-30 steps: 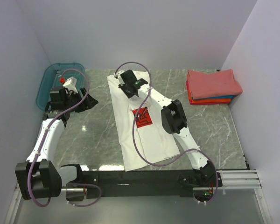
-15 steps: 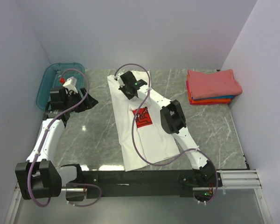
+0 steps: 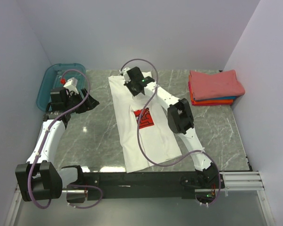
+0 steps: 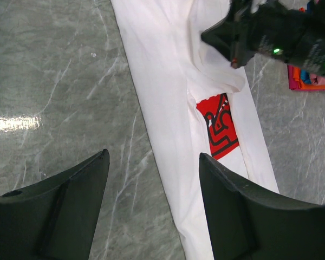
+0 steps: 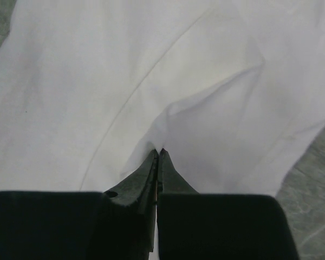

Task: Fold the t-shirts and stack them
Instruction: Fold the tshirt

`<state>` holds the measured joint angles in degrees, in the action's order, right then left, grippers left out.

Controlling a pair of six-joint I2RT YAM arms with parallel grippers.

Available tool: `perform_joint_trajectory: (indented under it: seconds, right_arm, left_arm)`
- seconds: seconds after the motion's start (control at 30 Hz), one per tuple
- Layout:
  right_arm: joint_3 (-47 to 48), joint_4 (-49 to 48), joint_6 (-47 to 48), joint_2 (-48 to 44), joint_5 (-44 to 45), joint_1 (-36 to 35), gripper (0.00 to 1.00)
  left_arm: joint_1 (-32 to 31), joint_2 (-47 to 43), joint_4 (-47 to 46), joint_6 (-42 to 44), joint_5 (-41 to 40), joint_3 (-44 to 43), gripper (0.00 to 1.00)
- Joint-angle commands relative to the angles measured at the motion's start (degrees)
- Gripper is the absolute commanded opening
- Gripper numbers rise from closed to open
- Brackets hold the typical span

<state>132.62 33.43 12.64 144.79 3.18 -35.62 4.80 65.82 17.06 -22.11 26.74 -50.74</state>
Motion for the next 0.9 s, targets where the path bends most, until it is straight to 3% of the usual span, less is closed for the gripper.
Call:
perform_joint_trajectory:
  seconds: [0.0,0.87]
  right_arm:
    - [-1.5,-2.6,-0.1,-7.7,0.1,2.2,0.00]
    - [-1.8,-2.5,7.3,-5.0,1.5,11.2,0.00]
  left_arm:
    - [0.1,-0.6,-1.2,0.8,0.8,-0.9,0.73]
    - [0.0,-0.3,-1.2,0.9,0.5,-0.8,0.73]
